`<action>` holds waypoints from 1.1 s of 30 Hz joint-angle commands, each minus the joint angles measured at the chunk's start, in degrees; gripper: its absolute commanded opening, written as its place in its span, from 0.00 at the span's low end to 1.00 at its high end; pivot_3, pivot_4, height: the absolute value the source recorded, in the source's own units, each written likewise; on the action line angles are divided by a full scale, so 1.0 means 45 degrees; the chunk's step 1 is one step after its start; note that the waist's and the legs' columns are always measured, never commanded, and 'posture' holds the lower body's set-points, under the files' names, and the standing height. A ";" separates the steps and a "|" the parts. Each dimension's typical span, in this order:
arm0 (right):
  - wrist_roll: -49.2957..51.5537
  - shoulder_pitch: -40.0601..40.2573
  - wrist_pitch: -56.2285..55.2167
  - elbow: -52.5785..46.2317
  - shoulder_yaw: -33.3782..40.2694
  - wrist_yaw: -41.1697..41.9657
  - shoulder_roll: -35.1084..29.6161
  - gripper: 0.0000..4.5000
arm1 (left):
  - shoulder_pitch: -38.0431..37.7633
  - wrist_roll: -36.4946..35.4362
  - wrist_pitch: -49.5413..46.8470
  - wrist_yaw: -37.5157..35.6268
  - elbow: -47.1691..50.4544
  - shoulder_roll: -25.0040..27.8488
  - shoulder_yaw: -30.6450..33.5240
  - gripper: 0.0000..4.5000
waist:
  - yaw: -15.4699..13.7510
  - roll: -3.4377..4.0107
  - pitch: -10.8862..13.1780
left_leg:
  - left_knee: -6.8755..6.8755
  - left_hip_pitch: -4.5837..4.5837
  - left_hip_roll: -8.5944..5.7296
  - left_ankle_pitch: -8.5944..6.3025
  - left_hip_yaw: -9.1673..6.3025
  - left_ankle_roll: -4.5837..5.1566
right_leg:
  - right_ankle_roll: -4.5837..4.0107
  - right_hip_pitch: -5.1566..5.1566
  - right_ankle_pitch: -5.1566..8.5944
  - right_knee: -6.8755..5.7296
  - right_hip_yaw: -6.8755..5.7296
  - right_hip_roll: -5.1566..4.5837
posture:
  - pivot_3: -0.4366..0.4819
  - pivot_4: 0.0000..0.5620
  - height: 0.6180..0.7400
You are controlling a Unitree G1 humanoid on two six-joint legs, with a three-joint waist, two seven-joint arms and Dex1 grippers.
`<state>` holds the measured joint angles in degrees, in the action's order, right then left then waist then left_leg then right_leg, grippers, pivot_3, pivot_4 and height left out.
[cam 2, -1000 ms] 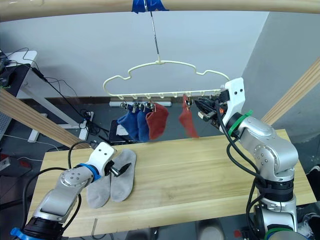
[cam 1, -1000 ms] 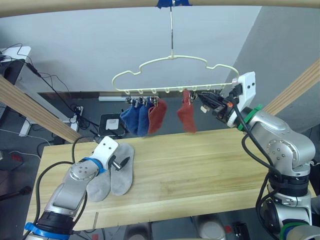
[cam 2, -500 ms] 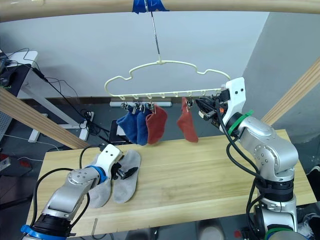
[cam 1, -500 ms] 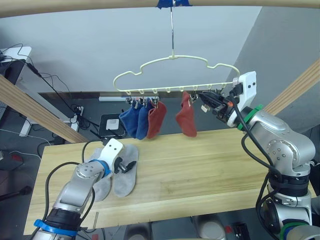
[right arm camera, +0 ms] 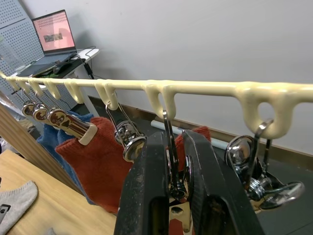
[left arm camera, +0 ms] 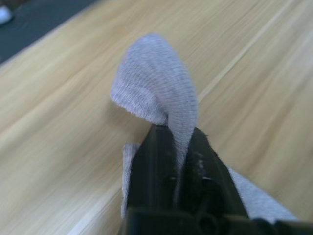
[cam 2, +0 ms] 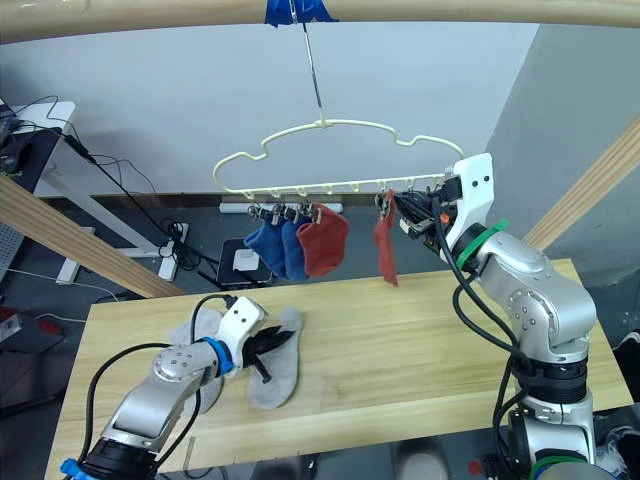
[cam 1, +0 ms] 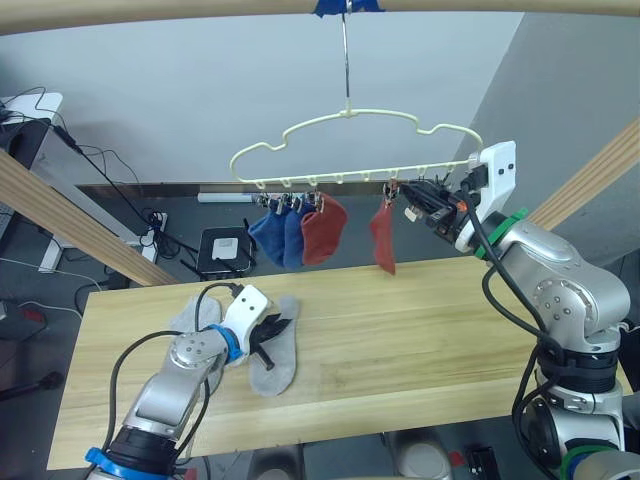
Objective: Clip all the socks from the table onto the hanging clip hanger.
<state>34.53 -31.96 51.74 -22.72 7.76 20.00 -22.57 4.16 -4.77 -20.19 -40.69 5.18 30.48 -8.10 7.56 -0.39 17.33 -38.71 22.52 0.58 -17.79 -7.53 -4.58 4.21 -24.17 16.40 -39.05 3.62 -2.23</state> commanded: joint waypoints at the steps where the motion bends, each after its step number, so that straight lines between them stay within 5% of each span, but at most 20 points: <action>1: 0.0415 -0.0146 0.0343 0.0159 0.0532 0.0274 -0.0478 0.04 | 0.0327 -0.1765 -0.0059 -0.0833 0.1543 -0.0700 0.0206 0.01 | -0.0050 -0.0001 0.0000 | -0.0003 0.0002 -0.0002 0.0000 0.0001 0.0000 | 0.0000 0.0002 0.0000 -0.0001 0.0001 -0.0003 | 0.30 0.52 1.00; 16: 0.6645 -0.2215 0.5282 0.2562 0.4215 -0.1094 -0.0314 0.04 | 0.4094 -0.5482 -0.2625 -0.2245 0.2288 -0.1977 0.0163 0.01 | -0.0102 -0.0003 -0.0001 | -0.0020 0.0026 -0.0005 0.0000 0.0012 0.0005 | 0.0005 0.0002 -0.0005 0.0008 -0.0003 0.0002 | 0.28 0.53 1.00; 33: 1.0204 -0.1621 0.4920 0.1988 0.3888 -0.4439 -0.0040 0.04 | 0.5849 -0.5372 -0.2733 -0.1573 0.0403 -0.4080 -0.0407 0.01 | 0.0084 -0.0003 0.0001 | -0.0026 0.0026 -0.0007 0.0003 0.0013 0.0008 | 0.0005 0.0002 -0.0005 0.0000 -0.0003 0.0004 | 0.26 0.55 1.00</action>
<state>77.82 -39.34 75.39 -11.27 25.24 0.89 -22.09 29.03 -28.46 -33.21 -47.97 6.05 12.90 -9.89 7.94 -0.41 17.34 -38.84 22.64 0.54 -17.78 -7.46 -4.54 4.23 -24.16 16.38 -39.05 3.61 -2.22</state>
